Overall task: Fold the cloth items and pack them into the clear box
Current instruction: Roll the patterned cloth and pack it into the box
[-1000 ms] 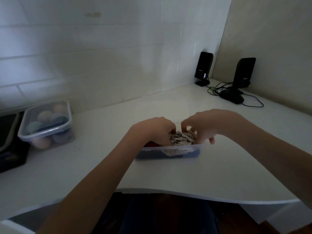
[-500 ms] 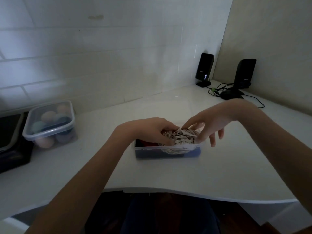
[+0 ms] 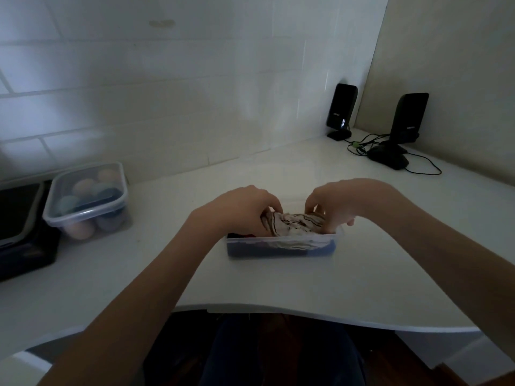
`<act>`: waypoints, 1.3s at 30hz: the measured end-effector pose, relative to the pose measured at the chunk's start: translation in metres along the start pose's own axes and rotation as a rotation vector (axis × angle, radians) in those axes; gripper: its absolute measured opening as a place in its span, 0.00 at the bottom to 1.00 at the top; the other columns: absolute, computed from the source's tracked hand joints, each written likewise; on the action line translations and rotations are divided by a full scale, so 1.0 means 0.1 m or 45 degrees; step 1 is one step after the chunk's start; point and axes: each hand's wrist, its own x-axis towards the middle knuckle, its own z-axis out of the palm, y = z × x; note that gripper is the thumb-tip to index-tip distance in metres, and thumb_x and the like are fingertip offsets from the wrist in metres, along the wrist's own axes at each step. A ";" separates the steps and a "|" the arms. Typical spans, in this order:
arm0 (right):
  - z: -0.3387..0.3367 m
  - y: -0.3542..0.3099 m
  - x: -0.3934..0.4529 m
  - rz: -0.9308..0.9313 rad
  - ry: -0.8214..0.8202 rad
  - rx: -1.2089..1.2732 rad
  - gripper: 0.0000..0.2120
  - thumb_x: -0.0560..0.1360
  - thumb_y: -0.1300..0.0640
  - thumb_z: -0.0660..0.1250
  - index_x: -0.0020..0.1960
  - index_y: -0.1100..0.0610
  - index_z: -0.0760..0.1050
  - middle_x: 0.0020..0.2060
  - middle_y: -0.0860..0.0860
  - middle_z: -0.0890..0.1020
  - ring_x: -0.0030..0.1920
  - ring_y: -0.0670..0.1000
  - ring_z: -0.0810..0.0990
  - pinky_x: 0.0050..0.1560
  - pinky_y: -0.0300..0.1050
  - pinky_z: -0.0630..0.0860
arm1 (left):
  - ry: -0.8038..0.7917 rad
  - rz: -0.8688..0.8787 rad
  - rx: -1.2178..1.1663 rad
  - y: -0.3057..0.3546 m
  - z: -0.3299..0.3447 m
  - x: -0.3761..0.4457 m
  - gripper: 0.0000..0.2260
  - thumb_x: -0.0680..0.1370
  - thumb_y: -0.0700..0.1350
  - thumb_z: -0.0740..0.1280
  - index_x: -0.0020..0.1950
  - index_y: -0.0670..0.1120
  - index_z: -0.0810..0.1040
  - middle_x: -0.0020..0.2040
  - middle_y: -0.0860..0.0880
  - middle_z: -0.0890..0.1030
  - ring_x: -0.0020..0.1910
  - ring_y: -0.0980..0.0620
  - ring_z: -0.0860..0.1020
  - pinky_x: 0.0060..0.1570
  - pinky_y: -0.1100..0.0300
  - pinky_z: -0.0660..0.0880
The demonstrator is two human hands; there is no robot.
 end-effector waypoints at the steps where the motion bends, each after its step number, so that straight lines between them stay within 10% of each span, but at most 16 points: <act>1: 0.01 0.00 0.00 -0.004 -0.019 -0.018 0.25 0.71 0.55 0.69 0.67 0.50 0.68 0.61 0.50 0.76 0.28 0.44 0.75 0.31 0.36 0.72 | -0.002 -0.014 0.012 -0.01 0.02 0.01 0.21 0.69 0.50 0.71 0.61 0.53 0.75 0.56 0.50 0.80 0.46 0.54 0.74 0.49 0.60 0.72; 8: 0.05 -0.02 0.04 -0.036 -0.117 -0.128 0.21 0.75 0.57 0.63 0.66 0.53 0.63 0.39 0.48 0.70 0.29 0.45 0.73 0.28 0.36 0.68 | -0.059 -0.031 0.029 -0.05 0.04 0.04 0.23 0.70 0.52 0.70 0.64 0.53 0.73 0.60 0.50 0.79 0.56 0.50 0.76 0.55 0.58 0.71; 18: -0.17 0.22 -0.14 -0.161 -0.296 0.401 0.27 0.75 0.54 0.66 0.72 0.45 0.62 0.65 0.47 0.73 0.36 0.46 0.81 0.31 0.37 0.76 | -0.107 -0.014 -0.262 -0.04 -0.21 -0.08 0.15 0.77 0.44 0.61 0.62 0.53 0.77 0.60 0.53 0.80 0.54 0.57 0.75 0.57 0.64 0.70; 24: -0.14 0.12 -0.06 -0.103 -0.122 0.330 0.24 0.70 0.46 0.70 0.64 0.48 0.71 0.58 0.47 0.79 0.34 0.47 0.79 0.31 0.37 0.75 | -0.004 -0.078 -0.157 0.11 -0.09 0.05 0.20 0.68 0.61 0.71 0.53 0.49 0.81 0.47 0.53 0.82 0.43 0.55 0.78 0.45 0.60 0.78; 39: 0.12 0.07 0.04 -0.042 -0.031 0.025 0.17 0.73 0.45 0.63 0.59 0.46 0.68 0.40 0.46 0.75 0.27 0.48 0.78 0.33 0.39 0.73 | 0.050 -0.081 -0.023 0.04 0.13 0.06 0.20 0.69 0.56 0.70 0.58 0.52 0.78 0.54 0.51 0.81 0.47 0.52 0.75 0.47 0.59 0.73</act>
